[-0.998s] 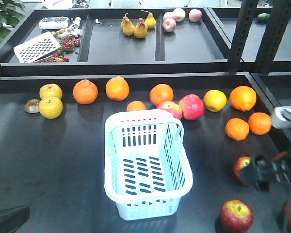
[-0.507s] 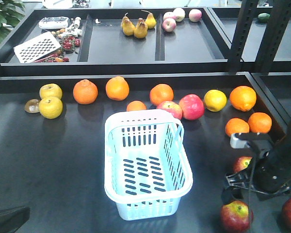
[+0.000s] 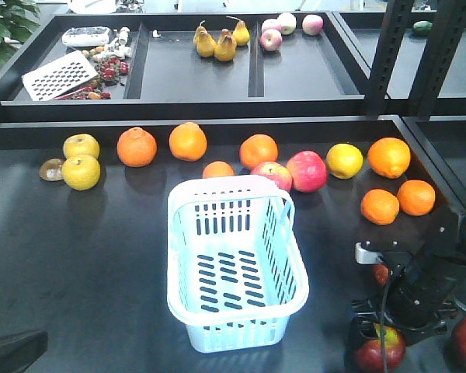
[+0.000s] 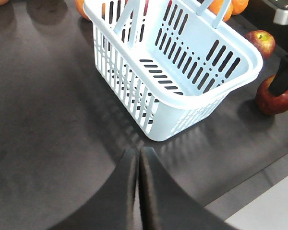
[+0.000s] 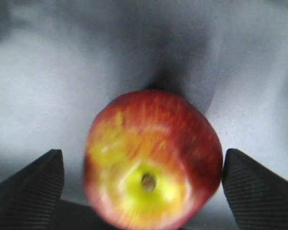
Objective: Pick three apples into basket with both arms
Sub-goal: 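Reach the right gripper down and grasp the red apple nearest it, then carry the apple over the basket and open the right gripper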
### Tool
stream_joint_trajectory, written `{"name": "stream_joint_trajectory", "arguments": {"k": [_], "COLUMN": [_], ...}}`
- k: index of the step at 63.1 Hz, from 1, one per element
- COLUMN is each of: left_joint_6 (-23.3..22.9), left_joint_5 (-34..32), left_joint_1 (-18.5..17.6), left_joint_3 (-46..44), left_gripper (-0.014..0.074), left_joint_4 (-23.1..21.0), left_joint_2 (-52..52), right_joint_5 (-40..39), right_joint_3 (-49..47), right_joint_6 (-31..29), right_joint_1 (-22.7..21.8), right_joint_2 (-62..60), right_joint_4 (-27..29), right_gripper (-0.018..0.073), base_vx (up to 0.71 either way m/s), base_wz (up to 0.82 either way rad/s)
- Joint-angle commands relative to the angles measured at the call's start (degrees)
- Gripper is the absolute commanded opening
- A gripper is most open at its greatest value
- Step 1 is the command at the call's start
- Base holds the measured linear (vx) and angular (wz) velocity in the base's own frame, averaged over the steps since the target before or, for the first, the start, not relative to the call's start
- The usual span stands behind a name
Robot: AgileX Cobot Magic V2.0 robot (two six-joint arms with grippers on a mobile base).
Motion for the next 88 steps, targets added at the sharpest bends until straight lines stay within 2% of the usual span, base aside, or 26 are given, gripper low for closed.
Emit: {"name": "stream_joint_trajectory", "arguments": {"k": [1,7,13,25,29,42,48,52,58,66,70,79,88], "left_joint_6": [-0.51,-0.51,-0.51,-0.51,-0.51,-0.51,-0.51,-0.51,-0.51,-0.51,-0.51,-0.51,-0.51], "left_joint_5": [-3.61,-3.61,-3.61,-3.61,-3.61,-3.61,-3.61,-3.61,-3.61,-3.61,-3.61,-3.61,-3.61], "left_joint_1": [0.1,0.1,0.1,0.1,0.1,0.1,0.1,0.1,0.1,0.1,0.1,0.1,0.1], "left_joint_3": [-1.45,-1.45,-1.45,-1.45,-1.45,-1.45,-1.45,-1.45,-1.45,-1.45,-1.45,-1.45,-1.45], "left_gripper": [-0.0006,-0.0006,-0.0006,-0.0006,-0.0006,-0.0006,-0.0006,-0.0006,-0.0006,-0.0006,-0.0006,-0.0006,-0.0006], "left_joint_4": [-1.29,-1.29,-1.29,-1.29,-1.29,-1.29,-1.28,-1.28,-1.28,-1.74,-1.74,-1.79,-1.79], "left_joint_2": [0.17,0.17,0.17,0.17,0.17,0.17,0.29,0.29,0.29,0.28,0.28,0.28,0.28], "right_joint_5": [-1.2,-1.08,-0.47,1.96,3.8,9.72,9.62,8.53,3.89,-5.71,-10.23,-12.69,-11.57], "right_joint_3": [-1.35,-1.35,-1.35,-1.35,-1.35,-1.35,-1.35,-1.35,-1.35,-1.43,-2.08,-5.35,-9.76], "right_joint_6": [-0.96,-1.76,-1.8,-3.41,-5.24,-12.26,-15.28,-16.87,-18.14,-18.14,-18.02,-18.13,-18.15], "right_joint_1": [-0.07,-0.07,-0.07,-0.07,-0.07,-0.07,0.55,2.53,9.22,18.76,21.06,21.6,21.61], "right_joint_2": [-1.24,-1.18,-1.18,-5.53,-9.21,-25.22,-32.01,-34.93,-35.79,-32.56,-29.69,-22.43,-16.84], "right_joint_4": [-0.02,-0.02,0.04,0.66,1.94,11.05,18.3,23.51,29.02,29.15,29.2,29.0,28.32], "right_gripper": [0.061,0.0562,0.0445,0.0072,-0.0017,-0.0006,-0.0004,-0.0004,-0.0001,0.0,0.0008,0.0076,0.0286], "base_vx": [0.0,0.0,0.0,0.0,0.0,0.0,0.0,0.0,0.0,0.0,0.0,0.0,0.0], "base_wz": [0.0,0.0,0.0,0.0,0.0,0.0,0.0,0.0,0.0,0.0,0.0,0.0,0.0]}}
